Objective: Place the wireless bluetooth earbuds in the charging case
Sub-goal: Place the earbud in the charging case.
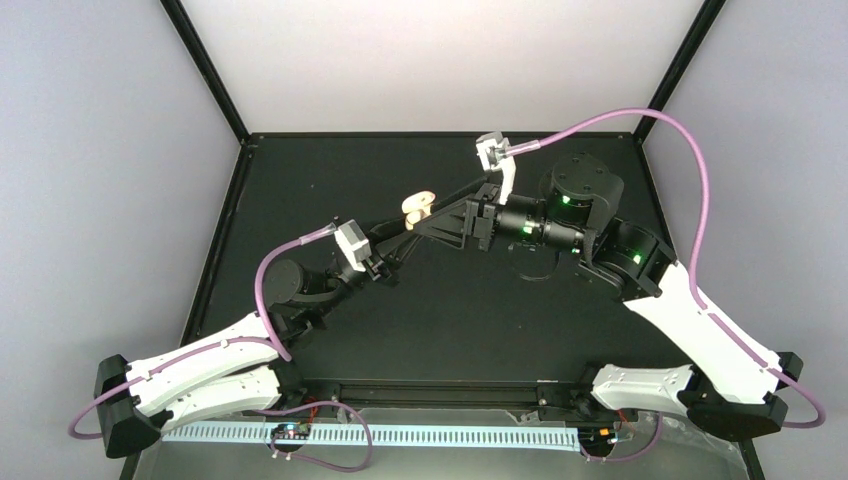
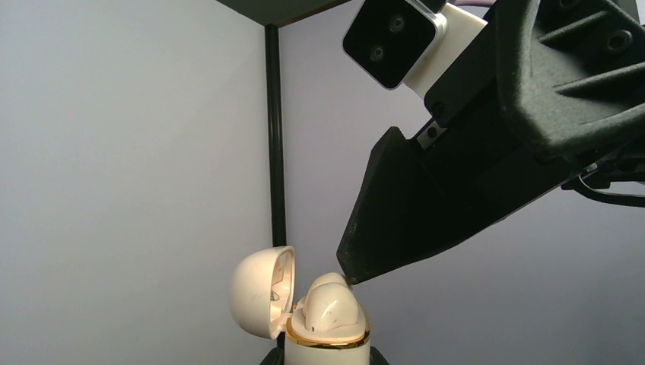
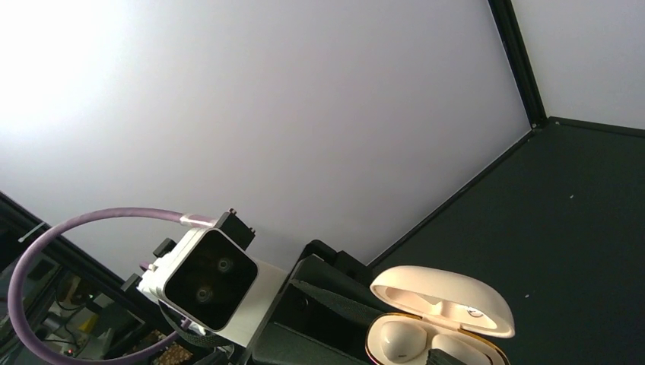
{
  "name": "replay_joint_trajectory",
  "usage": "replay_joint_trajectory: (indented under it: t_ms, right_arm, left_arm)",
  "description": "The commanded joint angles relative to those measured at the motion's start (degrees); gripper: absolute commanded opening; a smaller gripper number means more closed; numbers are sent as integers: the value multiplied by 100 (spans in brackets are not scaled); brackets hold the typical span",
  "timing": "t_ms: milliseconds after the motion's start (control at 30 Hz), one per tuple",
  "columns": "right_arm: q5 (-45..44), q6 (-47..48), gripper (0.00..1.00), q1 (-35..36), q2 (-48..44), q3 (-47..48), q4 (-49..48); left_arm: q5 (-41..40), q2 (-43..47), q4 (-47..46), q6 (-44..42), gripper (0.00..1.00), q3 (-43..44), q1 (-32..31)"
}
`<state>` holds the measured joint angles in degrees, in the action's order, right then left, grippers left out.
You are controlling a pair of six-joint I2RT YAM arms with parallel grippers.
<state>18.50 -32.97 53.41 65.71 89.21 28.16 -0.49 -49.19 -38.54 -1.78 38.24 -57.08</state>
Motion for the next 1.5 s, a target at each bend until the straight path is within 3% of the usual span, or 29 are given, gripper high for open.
replay_joint_trajectory:
  t_ms: [0, 167, 300, 533, 667, 800, 1067, 1467]
  right_arm:
    - [162, 47, 68, 29, -151, 26, -188]
    - [-159, 456, 70, 29, -608, -71, -88]
    - [-1106, 852, 71, 28, -1238, -511, -53]
    - [-3065, 1433, 74, 29, -2466, -2450, -644]
    - [-3329, 1478, 75, 29, -2886, -3163, -776]
    - [-3120, 1520, 75, 27, -2705, -3112, -682]
    - [-1889, 1754, 75, 28, -1941, -2489, -461]
    - [-660, 1620, 75, 29, -1563, -2081, -657]
  left_arm:
    - [74, 22, -100, 38, 2, 167, -14]
    - [69, 151, -98, 162, 1, 118, -14]
    - [527, 406, -71, 302, 1, 28, -14]
    - [1424, 1073, 436, 1084, 1, -357, -14]
    - [1909, 1374, 489, 1647, 2, -597, -14]
    - [2297, 1405, 382, 1959, 1, -578, -15]
    - [2815, 1082, 205, 2028, 2, -246, -14]
    - [3013, 1044, 315, 1923, 2, -185, -14]
